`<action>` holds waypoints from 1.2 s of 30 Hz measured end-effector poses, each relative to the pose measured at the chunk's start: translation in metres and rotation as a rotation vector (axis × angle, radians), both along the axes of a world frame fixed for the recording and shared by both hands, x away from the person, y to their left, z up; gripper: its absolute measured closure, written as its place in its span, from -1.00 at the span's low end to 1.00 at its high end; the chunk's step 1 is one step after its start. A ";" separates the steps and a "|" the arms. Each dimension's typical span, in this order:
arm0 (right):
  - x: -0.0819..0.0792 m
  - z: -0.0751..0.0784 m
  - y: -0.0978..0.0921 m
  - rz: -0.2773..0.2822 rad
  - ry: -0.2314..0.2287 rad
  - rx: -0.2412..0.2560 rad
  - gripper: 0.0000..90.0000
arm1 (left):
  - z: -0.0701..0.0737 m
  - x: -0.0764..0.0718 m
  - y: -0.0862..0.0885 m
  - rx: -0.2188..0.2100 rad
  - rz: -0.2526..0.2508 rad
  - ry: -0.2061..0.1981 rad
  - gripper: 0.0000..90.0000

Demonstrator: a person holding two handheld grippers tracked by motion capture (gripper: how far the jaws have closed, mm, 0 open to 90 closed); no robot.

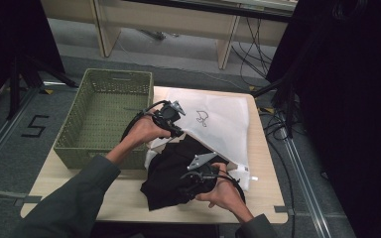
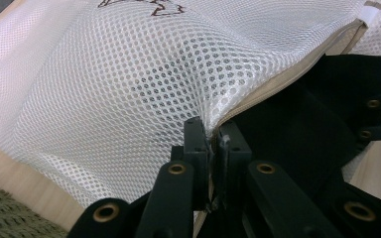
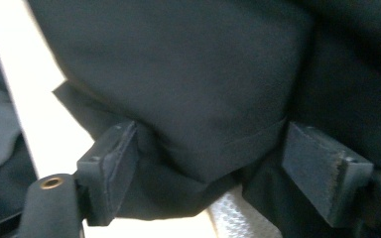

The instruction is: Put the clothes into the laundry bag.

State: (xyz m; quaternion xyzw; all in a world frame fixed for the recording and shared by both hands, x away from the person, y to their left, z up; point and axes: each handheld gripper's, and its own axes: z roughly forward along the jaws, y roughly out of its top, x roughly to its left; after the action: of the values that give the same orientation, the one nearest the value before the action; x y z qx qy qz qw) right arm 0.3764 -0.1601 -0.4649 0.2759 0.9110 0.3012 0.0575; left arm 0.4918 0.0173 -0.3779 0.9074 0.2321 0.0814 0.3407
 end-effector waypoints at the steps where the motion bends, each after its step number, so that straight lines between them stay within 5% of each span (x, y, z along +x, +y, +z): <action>1: 0.005 -0.003 0.000 0.004 -0.027 -0.042 -0.31 | 0.001 0.001 0.001 0.026 -0.020 0.003 0.88; 2: 0.006 -0.010 0.003 -0.039 -0.013 -0.052 -0.20 | 0.000 0.001 0.001 0.025 -0.018 0.006 0.88; 5: 0.016 -0.015 0.003 -0.016 -0.029 -0.112 0.42 | -0.003 -0.001 0.000 0.030 -0.034 0.011 0.88; 9: 0.027 -0.010 -0.006 -0.007 -0.123 -0.058 0.89 | -0.005 -0.005 -0.003 0.025 -0.044 0.021 0.89; 12: 0.031 0.012 -0.016 -0.101 -0.212 0.005 0.91 | -0.001 -0.009 -0.003 0.021 -0.067 0.021 0.89; 15: 0.046 0.028 -0.029 -0.183 -0.276 0.003 0.91 | 0.003 -0.012 -0.004 0.012 -0.070 0.015 0.90; 18: 0.067 0.028 -0.033 -0.218 -0.330 -0.046 0.91 | 0.003 -0.012 -0.005 0.021 -0.076 0.017 0.90; 20: 0.075 0.023 -0.030 -0.267 -0.309 -0.068 0.91 | 0.001 -0.011 -0.005 0.030 -0.070 0.016 0.90; 25: 0.089 -0.001 -0.028 -0.226 -0.296 -0.160 0.90 | -0.003 -0.006 -0.001 0.039 -0.072 0.010 0.89; 28: 0.090 -0.010 -0.031 -0.232 -0.239 -0.159 0.85 | -0.005 -0.006 0.000 0.036 -0.052 0.016 0.89; 31: 0.084 0.002 -0.038 -0.259 -0.214 -0.065 0.63 | -0.004 -0.005 0.001 0.037 -0.051 0.010 0.88; 36: 0.053 0.028 -0.050 -0.269 -0.216 0.026 0.23 | -0.004 -0.002 0.003 0.039 -0.045 0.013 0.88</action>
State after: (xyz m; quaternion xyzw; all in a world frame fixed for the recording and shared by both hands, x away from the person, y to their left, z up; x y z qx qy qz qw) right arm 0.4289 -0.2104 -0.4368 0.3619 0.8503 0.3306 0.1914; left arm 0.4893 0.0208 -0.3823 0.9195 0.2121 0.0723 0.3230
